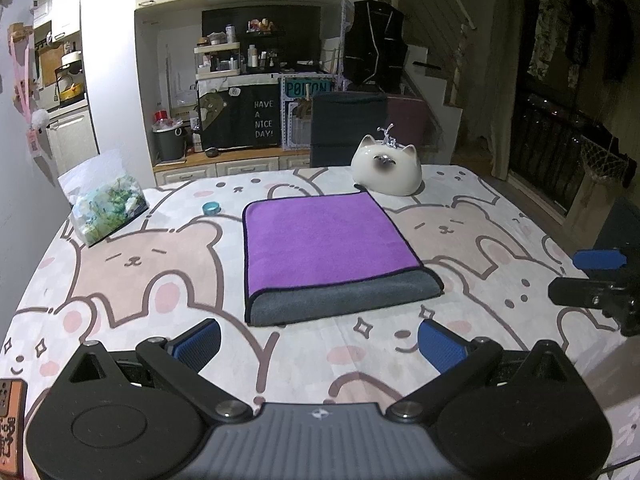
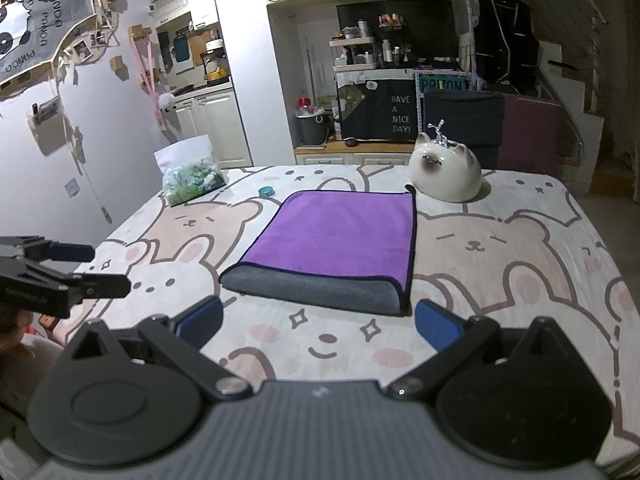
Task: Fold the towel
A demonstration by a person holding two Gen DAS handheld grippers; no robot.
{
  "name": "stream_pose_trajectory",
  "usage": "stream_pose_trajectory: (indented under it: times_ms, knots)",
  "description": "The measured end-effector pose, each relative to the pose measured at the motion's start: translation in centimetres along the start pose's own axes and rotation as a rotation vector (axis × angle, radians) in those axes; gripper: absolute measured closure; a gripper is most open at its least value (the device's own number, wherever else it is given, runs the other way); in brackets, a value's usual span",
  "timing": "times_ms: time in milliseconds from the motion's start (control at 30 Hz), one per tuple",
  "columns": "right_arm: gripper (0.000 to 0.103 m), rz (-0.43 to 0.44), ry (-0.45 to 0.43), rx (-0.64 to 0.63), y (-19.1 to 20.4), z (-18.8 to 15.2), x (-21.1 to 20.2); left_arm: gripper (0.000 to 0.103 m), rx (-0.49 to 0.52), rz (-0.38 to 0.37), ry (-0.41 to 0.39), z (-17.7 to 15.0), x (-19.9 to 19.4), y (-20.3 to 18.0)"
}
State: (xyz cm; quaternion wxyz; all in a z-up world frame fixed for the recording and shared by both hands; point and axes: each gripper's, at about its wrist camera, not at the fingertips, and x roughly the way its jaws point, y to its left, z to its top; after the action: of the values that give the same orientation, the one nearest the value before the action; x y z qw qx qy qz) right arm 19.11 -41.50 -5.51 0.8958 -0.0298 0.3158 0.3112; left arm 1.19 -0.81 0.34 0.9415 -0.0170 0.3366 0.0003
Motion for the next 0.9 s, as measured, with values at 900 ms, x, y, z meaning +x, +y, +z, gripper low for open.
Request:
stream_pose_trajectory:
  times_ms: [900]
  knots:
    - [0.000, -0.030, 0.008, -0.035, -3.1, 4.5, 6.8, 0.000, -0.015, 0.051, 0.021, 6.0, 9.8, 3.4]
